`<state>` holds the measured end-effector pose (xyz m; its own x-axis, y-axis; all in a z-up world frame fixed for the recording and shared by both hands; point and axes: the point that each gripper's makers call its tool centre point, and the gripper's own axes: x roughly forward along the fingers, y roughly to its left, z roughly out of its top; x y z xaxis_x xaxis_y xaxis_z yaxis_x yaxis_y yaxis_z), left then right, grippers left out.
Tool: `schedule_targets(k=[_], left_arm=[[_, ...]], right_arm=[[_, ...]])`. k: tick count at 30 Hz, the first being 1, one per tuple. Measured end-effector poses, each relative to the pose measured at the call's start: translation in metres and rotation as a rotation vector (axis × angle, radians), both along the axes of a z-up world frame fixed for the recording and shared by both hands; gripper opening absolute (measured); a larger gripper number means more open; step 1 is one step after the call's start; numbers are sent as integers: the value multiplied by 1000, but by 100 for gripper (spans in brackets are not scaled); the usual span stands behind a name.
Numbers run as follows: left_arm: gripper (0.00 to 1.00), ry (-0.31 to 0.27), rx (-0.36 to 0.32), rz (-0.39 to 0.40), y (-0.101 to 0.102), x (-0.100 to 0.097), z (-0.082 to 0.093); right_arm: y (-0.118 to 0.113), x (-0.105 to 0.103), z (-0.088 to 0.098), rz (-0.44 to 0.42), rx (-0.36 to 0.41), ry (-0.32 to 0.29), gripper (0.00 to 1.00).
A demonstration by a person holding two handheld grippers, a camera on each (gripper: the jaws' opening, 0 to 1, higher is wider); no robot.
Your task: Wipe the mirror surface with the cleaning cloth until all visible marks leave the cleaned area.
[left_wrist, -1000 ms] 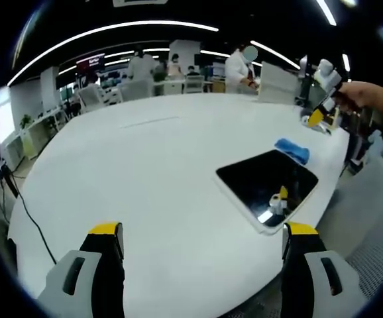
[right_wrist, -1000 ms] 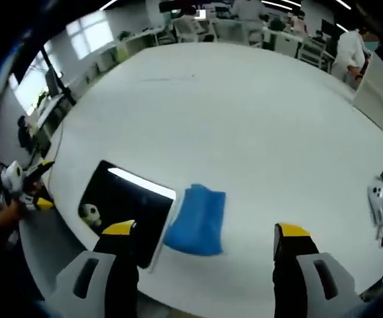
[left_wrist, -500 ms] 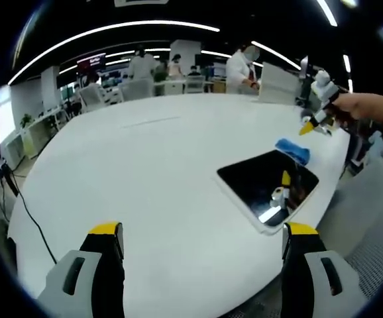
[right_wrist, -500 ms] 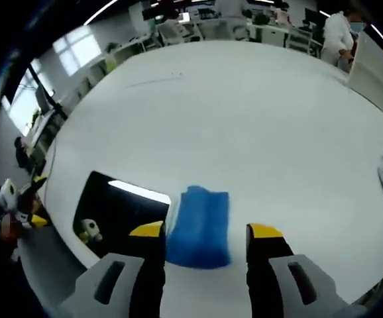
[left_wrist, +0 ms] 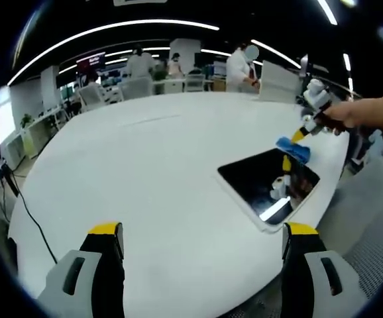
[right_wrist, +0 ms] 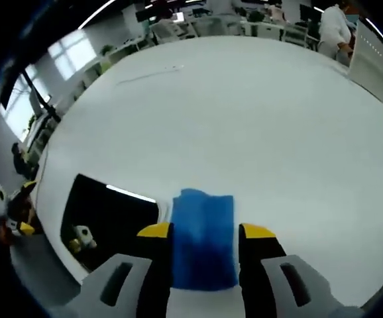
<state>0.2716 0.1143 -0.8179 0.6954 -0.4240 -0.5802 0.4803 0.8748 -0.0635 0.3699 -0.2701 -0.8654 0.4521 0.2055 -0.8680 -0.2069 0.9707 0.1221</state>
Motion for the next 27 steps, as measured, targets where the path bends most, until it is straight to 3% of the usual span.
schedule_targets(k=[6,11,19,27], left_arm=[[100,3,2,12,2,0,-1],[100,11,6,2,1,-1,-2],[100,15,12,-2,0,-1,-2],[100,21,13,0,0,-2,-3]], right_arm=[[-2,0,-5,-33,2,0,18],[0,-2,-7,-52,21,20,17],[5,-5,-5,-29,15,37,23],[-3,-5,-14,-27,-42,52,5]])
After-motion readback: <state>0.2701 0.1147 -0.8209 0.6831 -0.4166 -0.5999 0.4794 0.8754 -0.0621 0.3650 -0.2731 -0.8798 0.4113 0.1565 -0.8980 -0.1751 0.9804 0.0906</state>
